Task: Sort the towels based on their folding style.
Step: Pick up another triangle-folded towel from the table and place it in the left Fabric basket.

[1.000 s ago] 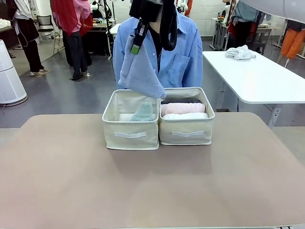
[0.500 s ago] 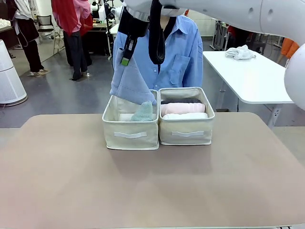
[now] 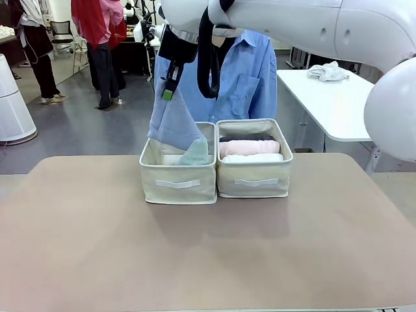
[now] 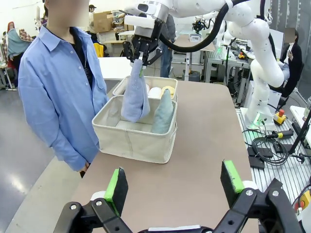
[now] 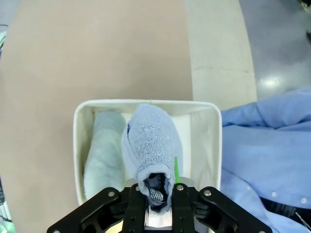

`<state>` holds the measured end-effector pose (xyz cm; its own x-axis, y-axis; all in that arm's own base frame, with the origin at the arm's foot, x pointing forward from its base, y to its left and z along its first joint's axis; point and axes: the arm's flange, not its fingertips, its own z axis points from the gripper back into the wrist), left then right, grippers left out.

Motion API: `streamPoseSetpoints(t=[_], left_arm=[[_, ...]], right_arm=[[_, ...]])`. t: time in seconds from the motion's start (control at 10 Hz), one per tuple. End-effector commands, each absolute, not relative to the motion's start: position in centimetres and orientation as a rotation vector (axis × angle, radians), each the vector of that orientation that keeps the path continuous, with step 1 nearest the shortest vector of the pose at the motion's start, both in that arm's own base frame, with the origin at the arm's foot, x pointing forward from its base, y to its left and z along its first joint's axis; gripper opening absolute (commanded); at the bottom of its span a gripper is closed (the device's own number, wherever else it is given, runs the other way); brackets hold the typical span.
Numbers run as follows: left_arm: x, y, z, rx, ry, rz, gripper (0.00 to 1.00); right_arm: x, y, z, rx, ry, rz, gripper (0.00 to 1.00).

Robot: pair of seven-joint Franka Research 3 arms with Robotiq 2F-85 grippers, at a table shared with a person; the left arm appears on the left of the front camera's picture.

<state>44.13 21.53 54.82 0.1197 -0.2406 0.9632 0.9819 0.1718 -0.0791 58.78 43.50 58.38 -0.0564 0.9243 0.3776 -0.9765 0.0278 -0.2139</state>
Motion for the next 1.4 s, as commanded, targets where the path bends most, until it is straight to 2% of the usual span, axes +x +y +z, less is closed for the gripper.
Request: streamPoseSetpoints(t=[0.0,0.6,1.3], left_arm=[[43.9,21.7,54.8,-0.952,-1.036,-1.143,1.00],[43.9,21.7,54.8,-0.952,-1.036,-1.143,1.00],[43.9,21.7,54.8,-0.952,-1.036,-1.143,1.00]], right_arm=[[60.1,44.6,58.7,0.116,-0.444,1.556,0.17],[60.8,46.2,55.0,0.093,-0.307,1.598,0.17],[61.7,49.6,51.7,0.091,-0.290,1.602,0.17]])
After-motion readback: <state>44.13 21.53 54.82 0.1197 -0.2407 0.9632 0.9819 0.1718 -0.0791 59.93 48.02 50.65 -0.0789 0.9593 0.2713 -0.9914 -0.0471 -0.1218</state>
